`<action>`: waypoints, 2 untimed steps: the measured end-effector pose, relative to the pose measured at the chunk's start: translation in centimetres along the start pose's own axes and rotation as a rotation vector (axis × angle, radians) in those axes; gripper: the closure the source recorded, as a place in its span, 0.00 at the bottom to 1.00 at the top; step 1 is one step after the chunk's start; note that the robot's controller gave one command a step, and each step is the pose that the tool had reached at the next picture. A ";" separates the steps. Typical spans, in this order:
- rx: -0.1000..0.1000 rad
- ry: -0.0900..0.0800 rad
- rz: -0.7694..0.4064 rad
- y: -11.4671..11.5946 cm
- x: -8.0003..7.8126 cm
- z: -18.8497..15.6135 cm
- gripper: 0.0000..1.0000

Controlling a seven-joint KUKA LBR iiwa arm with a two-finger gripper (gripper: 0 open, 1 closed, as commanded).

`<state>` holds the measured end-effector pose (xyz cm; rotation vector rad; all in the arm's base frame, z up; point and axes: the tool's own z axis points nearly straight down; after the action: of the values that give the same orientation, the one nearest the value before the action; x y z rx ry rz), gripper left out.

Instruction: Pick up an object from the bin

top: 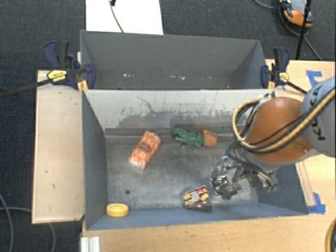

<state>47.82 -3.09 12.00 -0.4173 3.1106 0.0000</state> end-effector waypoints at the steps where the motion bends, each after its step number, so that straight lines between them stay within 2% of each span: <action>1: 0.000 -0.001 -0.001 0.0 0.0 -0.5 1.00; 2: 0.000 0.000 -0.001 0.0 0.0 -1.0 1.00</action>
Offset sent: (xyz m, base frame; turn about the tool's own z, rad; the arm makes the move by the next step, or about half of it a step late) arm 0.0001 0.0001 0.0193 0.0000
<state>47.85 -3.08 12.96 -0.4188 3.1101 -0.0001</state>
